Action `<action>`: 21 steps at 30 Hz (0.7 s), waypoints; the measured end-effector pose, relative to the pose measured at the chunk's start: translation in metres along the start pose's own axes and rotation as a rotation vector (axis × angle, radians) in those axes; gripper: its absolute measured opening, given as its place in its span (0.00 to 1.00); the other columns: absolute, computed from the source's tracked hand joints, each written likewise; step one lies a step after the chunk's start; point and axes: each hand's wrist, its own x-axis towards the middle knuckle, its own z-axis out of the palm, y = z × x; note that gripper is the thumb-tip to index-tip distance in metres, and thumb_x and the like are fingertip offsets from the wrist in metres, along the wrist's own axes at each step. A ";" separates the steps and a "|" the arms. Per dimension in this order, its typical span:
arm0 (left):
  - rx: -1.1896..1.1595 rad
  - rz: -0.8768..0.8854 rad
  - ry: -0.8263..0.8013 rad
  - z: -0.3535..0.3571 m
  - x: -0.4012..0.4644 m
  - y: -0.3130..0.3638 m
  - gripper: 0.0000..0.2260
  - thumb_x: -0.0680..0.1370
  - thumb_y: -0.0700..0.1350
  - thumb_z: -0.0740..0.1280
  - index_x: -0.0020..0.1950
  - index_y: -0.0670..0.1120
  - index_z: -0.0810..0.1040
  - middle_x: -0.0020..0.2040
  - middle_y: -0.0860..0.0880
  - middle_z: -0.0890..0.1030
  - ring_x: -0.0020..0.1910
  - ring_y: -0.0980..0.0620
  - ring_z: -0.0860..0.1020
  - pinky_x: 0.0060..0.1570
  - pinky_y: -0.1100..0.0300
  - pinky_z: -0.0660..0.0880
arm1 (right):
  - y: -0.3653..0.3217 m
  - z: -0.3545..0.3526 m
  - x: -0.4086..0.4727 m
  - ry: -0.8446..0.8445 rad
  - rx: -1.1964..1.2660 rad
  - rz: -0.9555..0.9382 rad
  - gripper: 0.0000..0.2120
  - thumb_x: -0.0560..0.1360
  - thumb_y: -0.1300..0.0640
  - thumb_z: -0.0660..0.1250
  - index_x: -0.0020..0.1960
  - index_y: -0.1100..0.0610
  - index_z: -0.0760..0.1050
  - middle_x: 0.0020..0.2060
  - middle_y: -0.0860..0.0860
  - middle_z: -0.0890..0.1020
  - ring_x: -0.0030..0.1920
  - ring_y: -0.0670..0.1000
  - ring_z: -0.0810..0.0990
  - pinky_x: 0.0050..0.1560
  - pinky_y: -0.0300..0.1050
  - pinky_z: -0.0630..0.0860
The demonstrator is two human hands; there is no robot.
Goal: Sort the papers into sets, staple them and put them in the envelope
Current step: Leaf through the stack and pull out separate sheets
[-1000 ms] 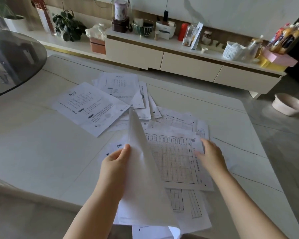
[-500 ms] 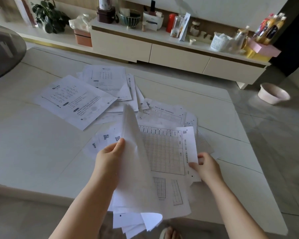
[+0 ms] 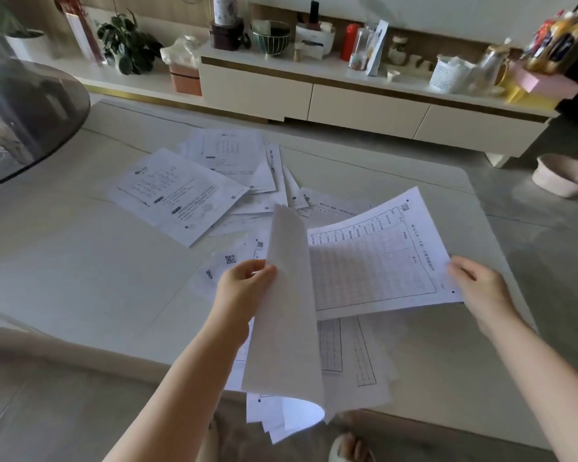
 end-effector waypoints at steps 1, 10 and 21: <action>-0.025 0.005 0.016 -0.006 0.000 0.005 0.11 0.76 0.38 0.68 0.36 0.48 0.84 0.36 0.44 0.80 0.36 0.47 0.76 0.42 0.54 0.75 | -0.004 -0.005 0.004 -0.033 -0.004 -0.013 0.13 0.79 0.62 0.62 0.63 0.62 0.76 0.56 0.55 0.80 0.53 0.50 0.74 0.56 0.44 0.68; -0.227 0.002 0.037 -0.034 -0.012 0.031 0.06 0.76 0.38 0.68 0.42 0.46 0.83 0.32 0.47 0.83 0.28 0.53 0.80 0.30 0.62 0.77 | -0.054 0.040 0.016 -0.357 -0.042 -0.071 0.17 0.76 0.61 0.68 0.65 0.57 0.75 0.53 0.60 0.81 0.51 0.55 0.80 0.53 0.45 0.72; -0.178 -0.069 -0.017 -0.018 -0.001 0.009 0.06 0.78 0.37 0.64 0.48 0.43 0.82 0.37 0.47 0.82 0.29 0.55 0.79 0.27 0.63 0.74 | -0.018 0.132 -0.036 -0.256 0.069 0.204 0.22 0.72 0.64 0.71 0.63 0.62 0.69 0.54 0.55 0.80 0.52 0.56 0.80 0.57 0.54 0.76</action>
